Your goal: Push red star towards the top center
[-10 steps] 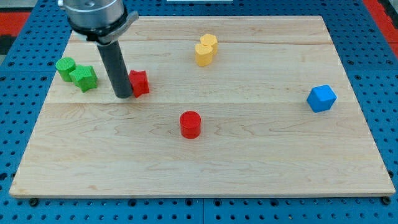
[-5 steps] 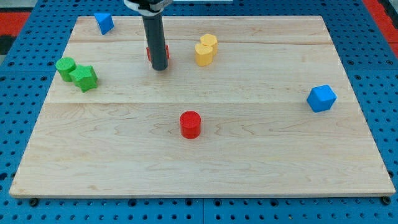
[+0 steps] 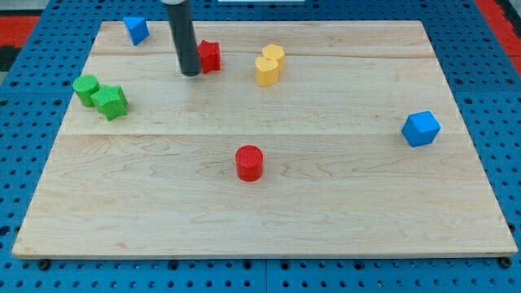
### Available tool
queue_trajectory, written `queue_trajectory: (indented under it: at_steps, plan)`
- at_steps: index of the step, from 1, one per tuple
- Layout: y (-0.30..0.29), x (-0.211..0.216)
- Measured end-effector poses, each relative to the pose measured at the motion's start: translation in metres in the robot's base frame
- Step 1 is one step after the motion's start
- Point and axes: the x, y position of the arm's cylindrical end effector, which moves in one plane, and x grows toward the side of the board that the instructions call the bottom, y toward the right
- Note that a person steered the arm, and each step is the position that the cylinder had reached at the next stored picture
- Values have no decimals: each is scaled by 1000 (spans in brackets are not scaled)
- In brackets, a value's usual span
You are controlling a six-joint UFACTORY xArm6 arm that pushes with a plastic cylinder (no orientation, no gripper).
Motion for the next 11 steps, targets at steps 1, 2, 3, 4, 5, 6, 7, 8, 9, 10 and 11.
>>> queue_trajectory:
  at_steps: [1,2,3,4,5,6,7,8,9,10,11]
  plan:
    - [33,-19]
    - [35,-33]
    - [14,-37]
    - [66,-59]
    - [81,-58]
    - [54,-57]
    - [55,-57]
    - [55,-57]
    - [56,-57]
    - [57,-57]
    - [80,-54]
